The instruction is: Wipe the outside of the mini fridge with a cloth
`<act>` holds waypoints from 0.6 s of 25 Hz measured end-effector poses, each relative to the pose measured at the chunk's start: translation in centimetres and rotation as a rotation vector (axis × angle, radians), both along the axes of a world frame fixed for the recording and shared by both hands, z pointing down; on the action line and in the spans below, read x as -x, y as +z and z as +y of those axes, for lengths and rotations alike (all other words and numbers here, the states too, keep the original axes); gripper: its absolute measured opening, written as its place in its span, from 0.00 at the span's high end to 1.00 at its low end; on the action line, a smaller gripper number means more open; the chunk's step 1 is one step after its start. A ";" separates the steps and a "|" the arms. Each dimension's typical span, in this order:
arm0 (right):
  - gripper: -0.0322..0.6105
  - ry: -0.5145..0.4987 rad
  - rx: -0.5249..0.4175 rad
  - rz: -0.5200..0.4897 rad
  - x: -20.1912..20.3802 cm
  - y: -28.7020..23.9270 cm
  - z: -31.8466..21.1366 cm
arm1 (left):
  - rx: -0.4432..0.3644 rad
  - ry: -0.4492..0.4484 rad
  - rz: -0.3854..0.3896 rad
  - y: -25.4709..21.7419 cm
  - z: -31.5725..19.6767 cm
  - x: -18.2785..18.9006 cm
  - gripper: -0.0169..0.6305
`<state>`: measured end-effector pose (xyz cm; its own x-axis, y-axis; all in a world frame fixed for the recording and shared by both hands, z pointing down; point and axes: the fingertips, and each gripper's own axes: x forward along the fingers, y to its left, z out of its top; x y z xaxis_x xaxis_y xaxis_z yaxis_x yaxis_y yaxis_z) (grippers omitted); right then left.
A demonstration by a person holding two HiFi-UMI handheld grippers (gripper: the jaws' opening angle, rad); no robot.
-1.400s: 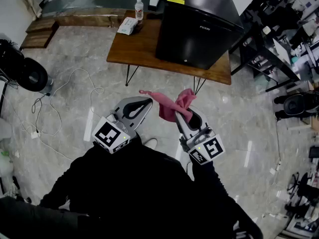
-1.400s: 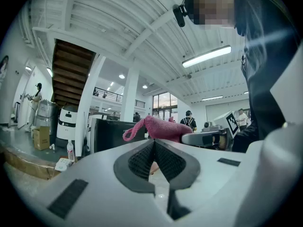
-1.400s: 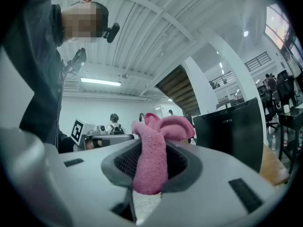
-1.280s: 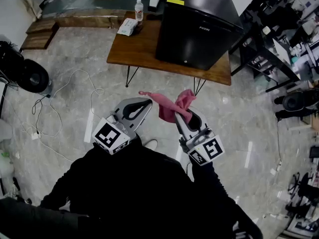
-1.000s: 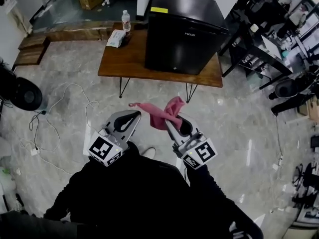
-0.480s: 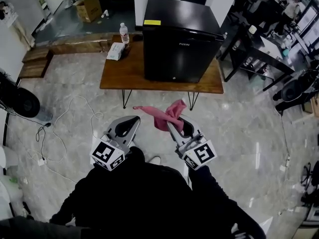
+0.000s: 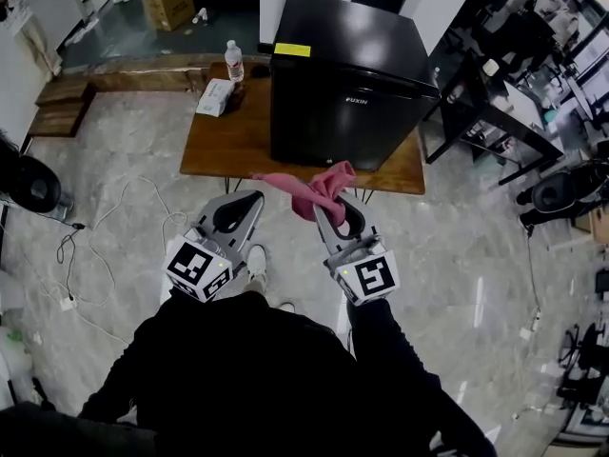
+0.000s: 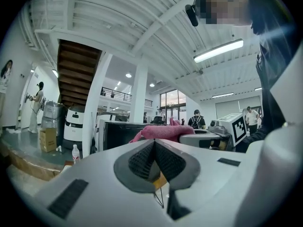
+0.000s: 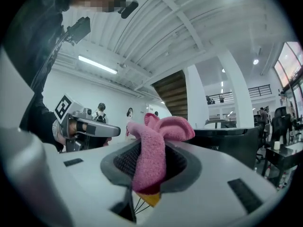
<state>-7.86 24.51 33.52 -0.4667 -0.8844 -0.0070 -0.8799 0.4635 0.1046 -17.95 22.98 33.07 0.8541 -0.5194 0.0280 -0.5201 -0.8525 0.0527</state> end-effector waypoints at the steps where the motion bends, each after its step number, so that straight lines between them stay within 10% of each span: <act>1: 0.79 0.010 -0.002 0.013 0.0 -0.2 -1.5 | -0.007 -0.001 0.000 -0.1 -1.6 -0.2 0.96; 15: 0.79 0.231 -0.004 0.157 -1.2 1.0 -24.8 | 0.009 0.064 0.051 0.7 -21.6 -1.5 0.96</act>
<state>-6.66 -0.29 34.57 -0.2479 -0.9677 0.0461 -0.9352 0.2515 0.2491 -16.44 1.36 33.82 0.8859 -0.4638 -0.0120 -0.4612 -0.8832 0.0850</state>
